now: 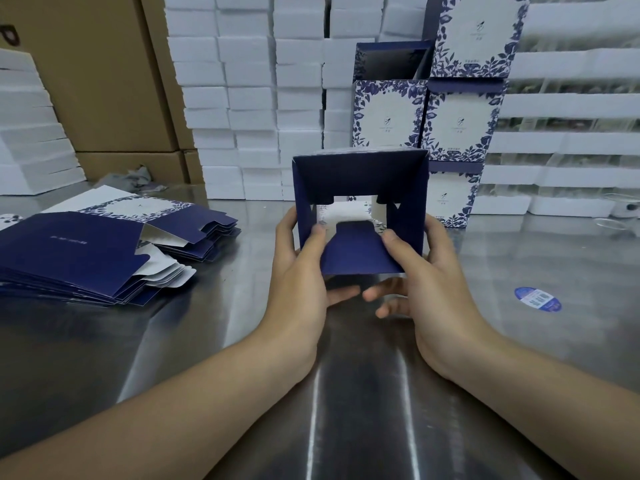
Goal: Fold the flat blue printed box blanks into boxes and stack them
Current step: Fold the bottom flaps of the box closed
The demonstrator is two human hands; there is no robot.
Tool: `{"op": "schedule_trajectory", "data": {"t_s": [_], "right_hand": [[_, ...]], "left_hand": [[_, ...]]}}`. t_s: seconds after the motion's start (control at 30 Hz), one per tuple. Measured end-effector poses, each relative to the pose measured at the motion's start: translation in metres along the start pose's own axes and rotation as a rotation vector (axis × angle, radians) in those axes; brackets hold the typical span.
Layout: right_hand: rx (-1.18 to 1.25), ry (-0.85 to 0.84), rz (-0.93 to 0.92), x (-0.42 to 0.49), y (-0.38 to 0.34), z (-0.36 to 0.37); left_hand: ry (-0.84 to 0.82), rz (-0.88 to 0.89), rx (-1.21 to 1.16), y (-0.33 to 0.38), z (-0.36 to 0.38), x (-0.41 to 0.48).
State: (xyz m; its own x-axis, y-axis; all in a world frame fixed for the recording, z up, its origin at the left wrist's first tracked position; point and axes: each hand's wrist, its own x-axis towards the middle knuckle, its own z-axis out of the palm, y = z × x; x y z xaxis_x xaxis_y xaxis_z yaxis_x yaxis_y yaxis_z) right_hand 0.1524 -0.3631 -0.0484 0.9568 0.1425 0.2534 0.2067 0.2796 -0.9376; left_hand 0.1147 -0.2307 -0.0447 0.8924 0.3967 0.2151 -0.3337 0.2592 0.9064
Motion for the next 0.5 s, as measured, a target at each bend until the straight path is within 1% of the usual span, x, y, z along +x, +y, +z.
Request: {"op": "schedule_trajectory", "data": {"t_s": [0.07,0.27,0.4,0.5], "right_hand": [[0.0,-0.005,0.006,-0.0003,-0.0005,0.0001],[0.002,-0.011,0.027,-0.0017,-0.0023,0.001],[-0.014,-0.005,0.025,-0.0032,-0.0018,0.0023],[-0.002,0.05,0.053,-0.0021,-0.0011,0.0033]], "left_hand": [[0.014,-0.02,-0.005,-0.0007,-0.0017,0.0025],[-0.021,-0.043,-0.047,-0.0015,-0.0027,0.0024],[0.038,-0.072,-0.068,-0.0022,-0.0034,0.0044],[0.049,-0.11,-0.033,-0.0026,-0.0039,0.0048]]}}
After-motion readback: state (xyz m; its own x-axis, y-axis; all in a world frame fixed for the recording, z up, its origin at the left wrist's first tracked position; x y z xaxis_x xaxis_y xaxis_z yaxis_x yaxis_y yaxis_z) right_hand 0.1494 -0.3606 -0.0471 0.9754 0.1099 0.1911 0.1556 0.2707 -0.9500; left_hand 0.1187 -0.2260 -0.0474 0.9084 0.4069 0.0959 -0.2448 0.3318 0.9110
